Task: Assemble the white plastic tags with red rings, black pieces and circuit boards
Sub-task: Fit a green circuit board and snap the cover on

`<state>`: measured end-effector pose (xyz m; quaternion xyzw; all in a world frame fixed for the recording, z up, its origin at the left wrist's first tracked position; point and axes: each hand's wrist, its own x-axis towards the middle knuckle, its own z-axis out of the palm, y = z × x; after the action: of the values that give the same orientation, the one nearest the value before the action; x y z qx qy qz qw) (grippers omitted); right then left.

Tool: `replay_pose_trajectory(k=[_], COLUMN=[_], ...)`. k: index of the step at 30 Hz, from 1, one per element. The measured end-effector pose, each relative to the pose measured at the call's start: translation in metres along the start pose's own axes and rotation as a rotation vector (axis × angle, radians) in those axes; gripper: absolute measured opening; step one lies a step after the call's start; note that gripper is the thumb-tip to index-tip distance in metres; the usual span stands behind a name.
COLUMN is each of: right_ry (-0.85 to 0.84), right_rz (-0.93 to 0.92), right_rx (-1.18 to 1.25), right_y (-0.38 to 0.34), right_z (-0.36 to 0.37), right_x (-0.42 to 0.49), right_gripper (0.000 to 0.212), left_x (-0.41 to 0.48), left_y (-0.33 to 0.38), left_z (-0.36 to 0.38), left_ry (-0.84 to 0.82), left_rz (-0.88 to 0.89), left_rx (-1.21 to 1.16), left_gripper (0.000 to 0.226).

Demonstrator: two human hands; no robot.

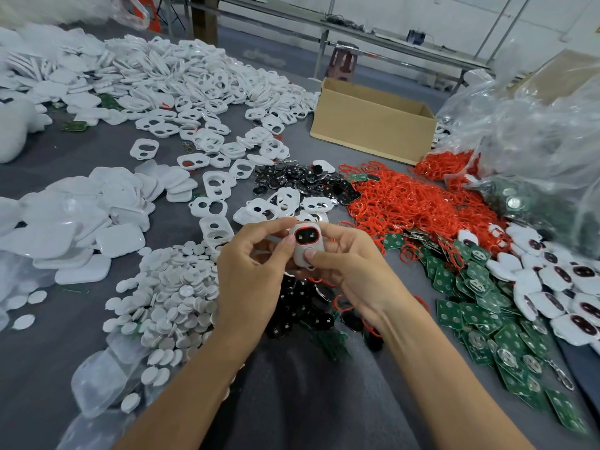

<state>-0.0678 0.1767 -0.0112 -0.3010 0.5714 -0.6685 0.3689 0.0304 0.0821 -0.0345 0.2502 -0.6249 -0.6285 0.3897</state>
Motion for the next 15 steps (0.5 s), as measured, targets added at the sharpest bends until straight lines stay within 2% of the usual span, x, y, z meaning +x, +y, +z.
replay_pose_trajectory(k=[5,9,12,15], right_ry=[-0.029,-0.056,-0.016,0.047], right_rz=[0.008,0.014,0.004,-0.055], right_rx=[-0.058,-0.097,-0.086,-0.11], right_y=[-0.0008,-0.0029,-0.004,-0.0019], right_z=[0.0,0.0009,0.0036,0.0063], right_x=[0.0,-0.0018,-0.0015,-0.0008], right_gripper=[0.031,0.025,0.024,0.016], left_x=[0.0007,0.0027,0.0033,0.0032], left_y=[0.0019,0.0014,0.0022,0.0019], left_z=[0.001,-0.0003,-0.0013,-0.0011], left_ry=[-0.025,-0.055,-0.073,-0.084], left_rz=[-0.077,-0.185,-0.229,-0.219], left_rx=[-0.062,-0.219,-0.316,-0.308], left_gripper=[0.015,0.013,0.012,0.02])
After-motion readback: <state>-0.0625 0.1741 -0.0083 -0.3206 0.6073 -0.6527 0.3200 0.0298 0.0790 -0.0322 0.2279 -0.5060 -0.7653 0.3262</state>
